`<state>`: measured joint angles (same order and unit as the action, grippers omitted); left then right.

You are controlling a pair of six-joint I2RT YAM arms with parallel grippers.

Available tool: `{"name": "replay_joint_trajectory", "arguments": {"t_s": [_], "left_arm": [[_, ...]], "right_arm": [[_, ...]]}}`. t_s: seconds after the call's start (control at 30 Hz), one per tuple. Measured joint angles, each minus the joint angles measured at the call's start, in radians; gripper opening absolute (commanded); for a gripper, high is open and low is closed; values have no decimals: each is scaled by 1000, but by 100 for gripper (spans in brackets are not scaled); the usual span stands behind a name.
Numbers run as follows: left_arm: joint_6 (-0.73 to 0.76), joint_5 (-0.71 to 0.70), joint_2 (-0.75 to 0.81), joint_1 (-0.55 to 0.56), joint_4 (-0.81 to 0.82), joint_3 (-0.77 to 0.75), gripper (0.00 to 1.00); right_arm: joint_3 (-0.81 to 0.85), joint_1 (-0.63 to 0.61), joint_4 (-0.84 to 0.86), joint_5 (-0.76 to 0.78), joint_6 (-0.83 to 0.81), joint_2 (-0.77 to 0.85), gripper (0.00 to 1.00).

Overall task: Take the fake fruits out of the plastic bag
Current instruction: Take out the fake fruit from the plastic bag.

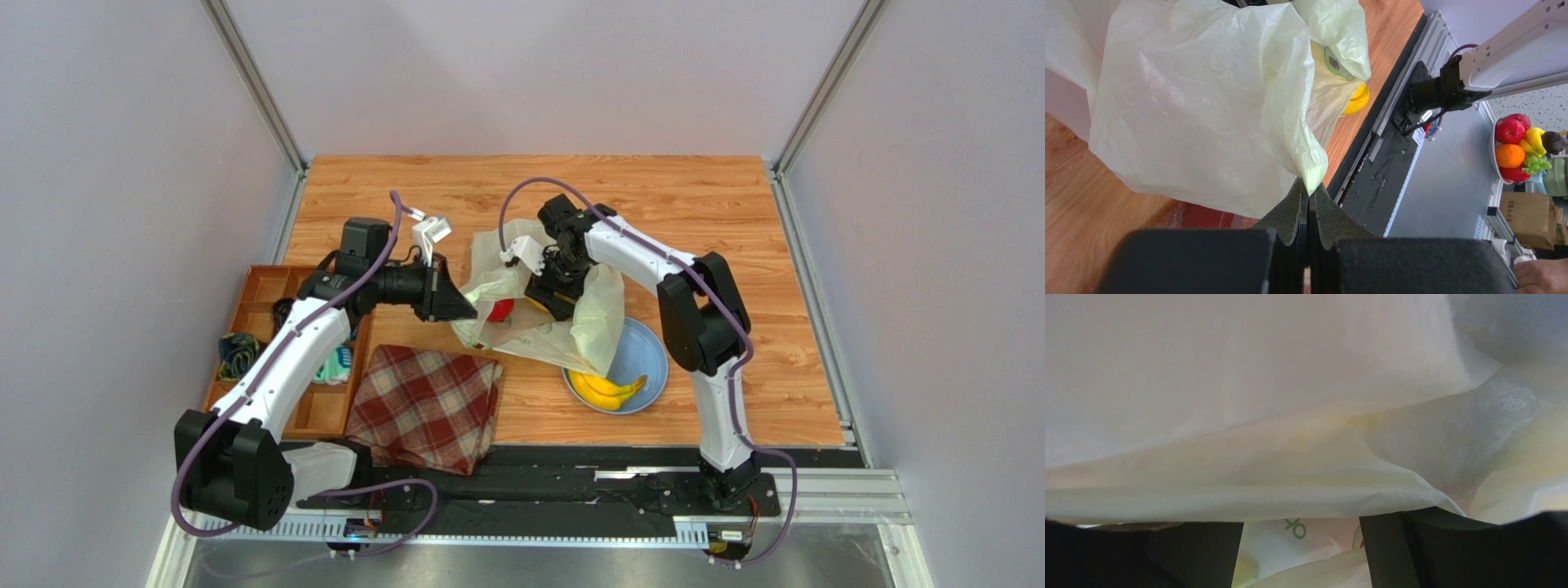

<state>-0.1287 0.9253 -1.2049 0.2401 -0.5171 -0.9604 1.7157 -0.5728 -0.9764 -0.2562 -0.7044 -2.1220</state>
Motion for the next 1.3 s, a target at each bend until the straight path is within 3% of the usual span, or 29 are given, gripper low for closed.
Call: {"name": "replay_joint_trajectory", "arguments": {"t_s": [0.1, 0.23, 0.37, 0.47, 0.57, 0.77, 0.93, 1.1, 1.3], "left_arm": [[0, 4, -8, 0, 4, 0, 0], [0, 9, -13, 0, 5, 0, 0], [0, 12, -19, 0, 5, 0, 0], [-1, 12, -30, 0, 6, -1, 0], [-8, 12, -42, 0, 14, -2, 0], [-29, 5, -59, 0, 43, -16, 0], [-39, -33, -79, -1, 66, -55, 0], [-57, -84, -115, -7, 100, -106, 0], [-90, -117, -174, -7, 137, -130, 0]], "right_arm": [[21, 0, 2, 0, 2, -20, 72], [53, -2, 9, 0, 8, -37, 68], [59, -7, 31, 17, 15, -39, 40], [64, -10, 39, 34, 21, -48, 26], [64, -10, 42, 45, 22, -51, 20], [64, -8, 15, 18, 16, -13, 19], [48, -6, -82, -45, -41, 169, 20], [-68, -3, -195, -80, -136, 391, 20], [-182, 35, -250, -124, -156, 528, 19]]}}
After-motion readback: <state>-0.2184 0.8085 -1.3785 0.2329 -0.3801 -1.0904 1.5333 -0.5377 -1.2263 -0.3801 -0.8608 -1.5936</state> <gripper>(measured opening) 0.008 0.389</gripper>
